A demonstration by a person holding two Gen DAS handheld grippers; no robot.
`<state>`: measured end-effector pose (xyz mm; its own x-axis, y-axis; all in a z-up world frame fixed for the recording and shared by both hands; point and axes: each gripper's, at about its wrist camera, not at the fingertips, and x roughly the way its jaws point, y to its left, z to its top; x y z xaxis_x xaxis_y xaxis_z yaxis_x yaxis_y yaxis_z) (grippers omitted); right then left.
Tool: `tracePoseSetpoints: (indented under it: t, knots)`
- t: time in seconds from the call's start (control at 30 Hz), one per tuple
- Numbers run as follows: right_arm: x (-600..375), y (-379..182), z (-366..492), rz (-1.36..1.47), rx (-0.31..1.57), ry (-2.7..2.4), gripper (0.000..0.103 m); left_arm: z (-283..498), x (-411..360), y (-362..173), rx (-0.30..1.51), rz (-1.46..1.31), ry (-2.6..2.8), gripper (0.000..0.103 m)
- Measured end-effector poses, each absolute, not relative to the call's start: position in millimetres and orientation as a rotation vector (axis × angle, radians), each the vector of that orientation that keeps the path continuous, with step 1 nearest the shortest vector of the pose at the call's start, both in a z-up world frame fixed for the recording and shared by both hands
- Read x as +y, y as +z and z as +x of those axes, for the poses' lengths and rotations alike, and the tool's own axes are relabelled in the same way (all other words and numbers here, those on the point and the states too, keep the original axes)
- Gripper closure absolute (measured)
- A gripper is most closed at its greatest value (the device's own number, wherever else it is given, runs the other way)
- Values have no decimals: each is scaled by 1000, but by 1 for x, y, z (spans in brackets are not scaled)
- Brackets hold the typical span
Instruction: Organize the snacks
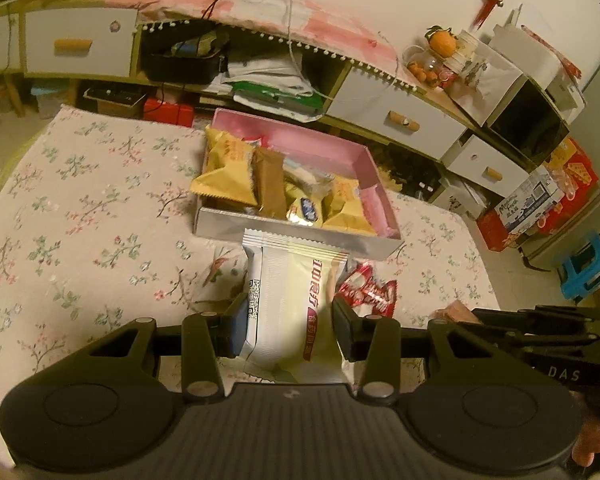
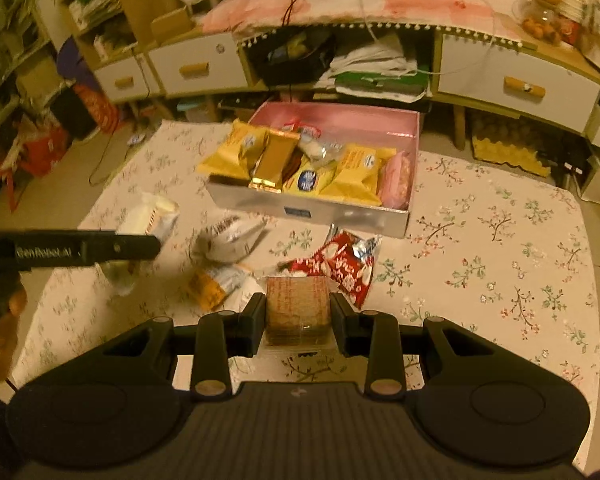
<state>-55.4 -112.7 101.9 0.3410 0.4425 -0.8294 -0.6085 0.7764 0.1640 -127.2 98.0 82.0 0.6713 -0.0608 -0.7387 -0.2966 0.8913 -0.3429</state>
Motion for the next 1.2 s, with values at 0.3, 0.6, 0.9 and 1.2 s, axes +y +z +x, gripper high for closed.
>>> tracePoseSetpoints:
  t: [0.3, 0.6, 0.9, 1.2]
  knots:
    - [-131, 111, -30, -60, 985, 588, 71, -108, 106, 100, 758, -443, 143, 54]
    - [-148, 102, 6, 66, 993, 484, 71, -72, 110, 96, 727, -481, 135, 54]
    - [-138, 86, 42, 140, 986, 453, 71, -25, 121, 89, 689, -468, 124, 54]
    - [-125, 66, 82, 235, 991, 443, 71, 23, 125, 73, 684, -488, 89, 54]
